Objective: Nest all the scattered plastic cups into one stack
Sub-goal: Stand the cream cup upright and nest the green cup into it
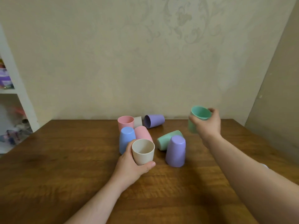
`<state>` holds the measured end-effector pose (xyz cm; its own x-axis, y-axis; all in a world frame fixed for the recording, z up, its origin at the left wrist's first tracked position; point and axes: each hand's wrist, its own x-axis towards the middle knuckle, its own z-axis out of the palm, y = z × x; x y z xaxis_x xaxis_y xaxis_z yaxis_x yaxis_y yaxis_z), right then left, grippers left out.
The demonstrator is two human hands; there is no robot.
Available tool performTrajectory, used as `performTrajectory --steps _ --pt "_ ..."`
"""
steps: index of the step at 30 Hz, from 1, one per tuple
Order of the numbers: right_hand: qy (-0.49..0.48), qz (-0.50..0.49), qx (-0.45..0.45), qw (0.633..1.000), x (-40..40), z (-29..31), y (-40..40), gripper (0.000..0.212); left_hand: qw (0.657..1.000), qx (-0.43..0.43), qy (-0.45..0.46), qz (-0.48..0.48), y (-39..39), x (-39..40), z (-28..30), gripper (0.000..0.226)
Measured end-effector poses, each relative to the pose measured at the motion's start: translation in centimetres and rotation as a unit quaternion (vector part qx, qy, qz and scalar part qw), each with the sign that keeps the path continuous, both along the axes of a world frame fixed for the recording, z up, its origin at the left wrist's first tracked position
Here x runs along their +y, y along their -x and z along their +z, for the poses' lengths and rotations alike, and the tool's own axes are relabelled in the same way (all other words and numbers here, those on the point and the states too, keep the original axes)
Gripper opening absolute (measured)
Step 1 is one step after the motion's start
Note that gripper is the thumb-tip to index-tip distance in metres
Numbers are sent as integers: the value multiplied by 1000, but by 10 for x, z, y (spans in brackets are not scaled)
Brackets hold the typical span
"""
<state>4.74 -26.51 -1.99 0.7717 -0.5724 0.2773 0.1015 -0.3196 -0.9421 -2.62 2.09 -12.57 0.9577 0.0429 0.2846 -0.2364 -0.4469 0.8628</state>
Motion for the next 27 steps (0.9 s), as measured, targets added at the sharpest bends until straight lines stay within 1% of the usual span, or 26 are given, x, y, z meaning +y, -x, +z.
performTrajectory --steps 1,3,4,6,8,10,12,15,18,22,24,25,26,27 --pt "1 28 -22 999 10 14 5 83 1000 2 6 -1 1 0 0 90" --pt "-20 127 -45 991 36 39 14 81 1000 4 15 -6 1 0 0 89" --pt "-36 188 -41 981 50 47 19 79 1000 6 19 -11 2 0 0 88" --pt "-47 292 -6 955 81 50 29 71 999 10 25 -19 2 0 0 89" --pt "-7 339 27 940 107 38 37 71 999 15 31 -23 2 1 1 90" --pt "44 355 38 933 123 21 44 77 999 25 34 -26 4 1 2 84" --pt "90 350 49 931 130 10 53 79 998 31 40 -31 5 1 4 77" --pt "162 338 72 924 132 -11 64 80 997 39 54 -39 5 1 3 76" --pt "168 329 68 927 131 -26 73 74 996 38 59 -49 4 1 2 77" --pt "158 335 66 927 129 -26 74 67 997 37 59 -46 4 2 0 79" --pt "169 337 67 924 129 -24 73 66 997 35 57 -44 4 2 2 83" --pt "186 346 74 916 127 -21 74 69 997 32 57 -42 5 1 2 85" --pt "213 363 82 903 124 -17 74 77 997 29 58 -38 6 1 3 89" --pt "241 382 88 888 119 -10 75 90 997 28 60 -35 6 1 3 94"
